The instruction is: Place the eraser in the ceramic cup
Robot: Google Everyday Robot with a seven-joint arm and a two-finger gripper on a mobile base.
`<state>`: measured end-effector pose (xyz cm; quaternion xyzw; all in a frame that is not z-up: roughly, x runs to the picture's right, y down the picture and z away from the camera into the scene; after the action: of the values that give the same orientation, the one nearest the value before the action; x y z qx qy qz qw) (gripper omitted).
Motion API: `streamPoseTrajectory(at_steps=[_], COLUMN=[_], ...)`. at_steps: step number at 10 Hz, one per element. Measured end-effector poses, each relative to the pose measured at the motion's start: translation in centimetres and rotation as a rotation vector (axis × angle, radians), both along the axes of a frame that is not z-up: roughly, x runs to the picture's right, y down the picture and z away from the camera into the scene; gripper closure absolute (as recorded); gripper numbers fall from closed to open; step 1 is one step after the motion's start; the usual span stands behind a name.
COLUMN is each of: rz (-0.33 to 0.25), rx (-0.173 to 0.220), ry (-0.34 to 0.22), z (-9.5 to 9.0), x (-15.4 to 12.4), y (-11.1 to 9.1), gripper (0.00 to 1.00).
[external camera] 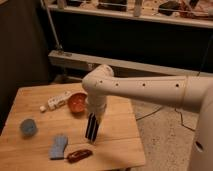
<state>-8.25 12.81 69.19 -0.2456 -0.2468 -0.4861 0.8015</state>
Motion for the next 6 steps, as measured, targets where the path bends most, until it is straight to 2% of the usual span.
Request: streamPoseTrajectory(at_steps=[2,6], rz=[-0.018,-0.058], rx=[0.031,0.066], ry=[-0.034,-0.084], z=[-1.0,-2.5], x=[-2.2,-5.3], y=[-0.6,-1.3], gripper=[1.0,1.0])
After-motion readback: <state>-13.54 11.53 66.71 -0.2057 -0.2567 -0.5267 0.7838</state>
